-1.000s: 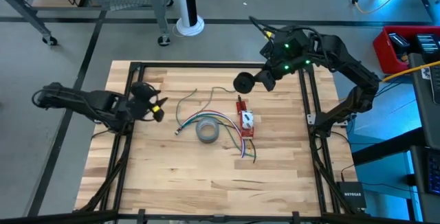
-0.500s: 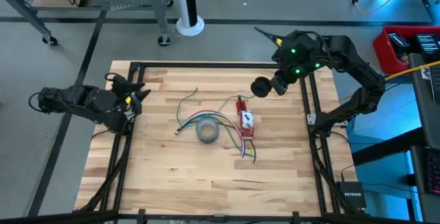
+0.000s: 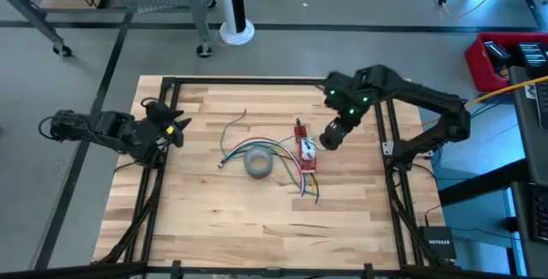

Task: Coil cords
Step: Coil the green wire onto the black spool

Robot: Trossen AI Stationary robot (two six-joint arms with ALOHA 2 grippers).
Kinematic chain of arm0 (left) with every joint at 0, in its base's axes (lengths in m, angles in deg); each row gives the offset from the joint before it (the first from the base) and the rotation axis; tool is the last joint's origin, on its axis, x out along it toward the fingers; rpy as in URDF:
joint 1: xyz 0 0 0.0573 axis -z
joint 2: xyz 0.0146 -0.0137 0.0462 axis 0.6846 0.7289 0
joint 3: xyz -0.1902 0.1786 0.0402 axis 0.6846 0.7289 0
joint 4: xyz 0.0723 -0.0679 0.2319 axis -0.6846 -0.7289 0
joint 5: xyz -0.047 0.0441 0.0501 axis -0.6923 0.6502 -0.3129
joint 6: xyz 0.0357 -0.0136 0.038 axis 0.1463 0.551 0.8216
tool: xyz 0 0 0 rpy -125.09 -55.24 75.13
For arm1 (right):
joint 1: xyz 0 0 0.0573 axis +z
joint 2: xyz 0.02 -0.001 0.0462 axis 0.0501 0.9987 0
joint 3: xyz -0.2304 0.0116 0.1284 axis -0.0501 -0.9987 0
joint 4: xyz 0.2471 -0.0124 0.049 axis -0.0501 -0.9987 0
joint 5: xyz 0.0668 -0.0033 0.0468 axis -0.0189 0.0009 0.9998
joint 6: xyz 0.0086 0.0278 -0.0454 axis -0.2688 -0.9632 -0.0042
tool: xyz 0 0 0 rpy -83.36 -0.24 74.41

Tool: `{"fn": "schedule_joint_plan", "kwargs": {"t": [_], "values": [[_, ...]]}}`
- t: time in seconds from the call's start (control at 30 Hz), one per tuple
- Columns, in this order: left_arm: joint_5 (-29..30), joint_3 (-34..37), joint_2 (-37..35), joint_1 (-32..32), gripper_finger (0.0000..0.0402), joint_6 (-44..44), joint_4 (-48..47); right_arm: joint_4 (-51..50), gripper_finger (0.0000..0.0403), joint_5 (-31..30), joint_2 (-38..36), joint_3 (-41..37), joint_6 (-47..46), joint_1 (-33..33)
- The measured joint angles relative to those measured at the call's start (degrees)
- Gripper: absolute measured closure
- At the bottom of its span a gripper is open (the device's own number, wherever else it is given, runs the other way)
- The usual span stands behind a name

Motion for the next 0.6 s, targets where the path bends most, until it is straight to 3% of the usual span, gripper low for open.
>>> {"fn": "schedule_joint_plan", "kwargs": {"t": [0.27,0.47,0.6], "values": [[-0.1,2.6,0.0,0.0,0.0208,6.5,8.6,18.5,0.04,12.6,0.0,-10.7,0.1,0.0],[-1.9,6.9,0.6,0.0,0.0208,19.5,26.2,30.1,0.04,17.3,0.0,-13.3,0.8,0.0],[-2.5,7.7,1.0,0.0,0.0208,23.7,29.6,35.5,0.04,18.9,0.0,-13.5,0.9,0.0]]}}
